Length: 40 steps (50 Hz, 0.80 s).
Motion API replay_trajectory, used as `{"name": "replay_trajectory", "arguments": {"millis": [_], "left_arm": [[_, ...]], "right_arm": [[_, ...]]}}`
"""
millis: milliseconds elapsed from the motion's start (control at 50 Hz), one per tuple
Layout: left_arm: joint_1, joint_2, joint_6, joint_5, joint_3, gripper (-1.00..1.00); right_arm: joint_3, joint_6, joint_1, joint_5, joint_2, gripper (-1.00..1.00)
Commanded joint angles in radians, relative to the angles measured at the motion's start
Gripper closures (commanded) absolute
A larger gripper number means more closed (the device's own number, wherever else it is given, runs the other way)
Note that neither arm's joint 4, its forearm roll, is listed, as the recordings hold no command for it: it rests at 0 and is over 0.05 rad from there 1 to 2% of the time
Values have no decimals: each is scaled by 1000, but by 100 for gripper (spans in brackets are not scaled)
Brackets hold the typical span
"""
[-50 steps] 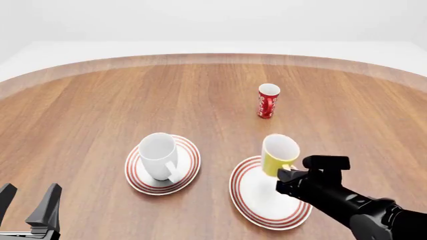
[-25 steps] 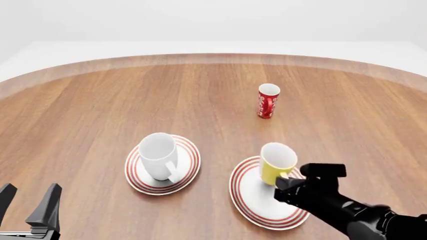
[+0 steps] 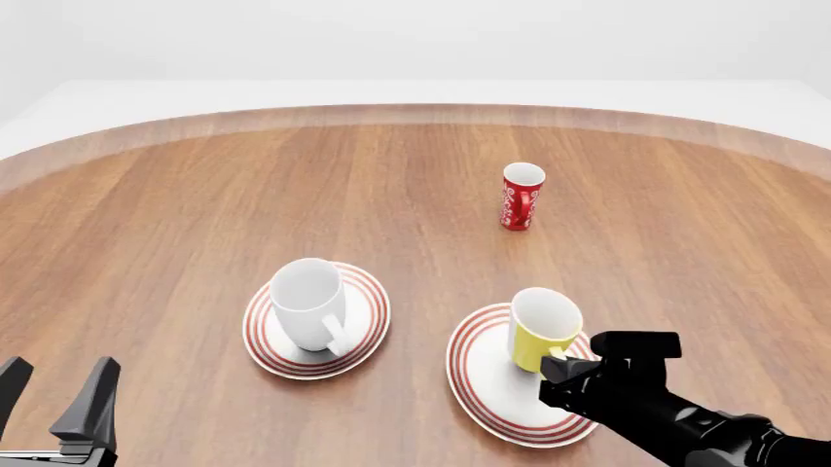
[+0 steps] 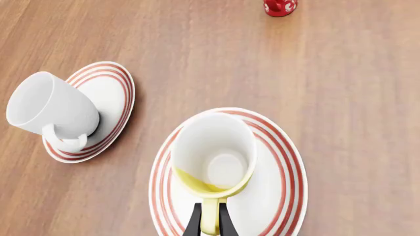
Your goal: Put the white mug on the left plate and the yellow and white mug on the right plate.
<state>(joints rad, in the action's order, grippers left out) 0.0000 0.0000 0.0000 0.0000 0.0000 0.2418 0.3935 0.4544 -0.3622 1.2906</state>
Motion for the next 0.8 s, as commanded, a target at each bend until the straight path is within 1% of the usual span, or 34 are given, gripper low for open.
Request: {"name": "replay_trajectory", "arguments": {"millis": [20, 200, 480, 500, 800], "left_arm": [[0, 0, 0, 0, 0, -100], [0, 0, 0, 0, 0, -100], [0, 0, 0, 0, 0, -100], [0, 0, 0, 0, 0, -100], [0, 0, 0, 0, 0, -100]], "right_arm": [[-8, 18, 7, -38, 30, 100], [-10, 25, 10, -70, 70, 100], [-8, 26, 7, -68, 75, 100], [-8, 26, 6, -67, 74, -100], [-10, 26, 5, -60, 60, -100]]}}
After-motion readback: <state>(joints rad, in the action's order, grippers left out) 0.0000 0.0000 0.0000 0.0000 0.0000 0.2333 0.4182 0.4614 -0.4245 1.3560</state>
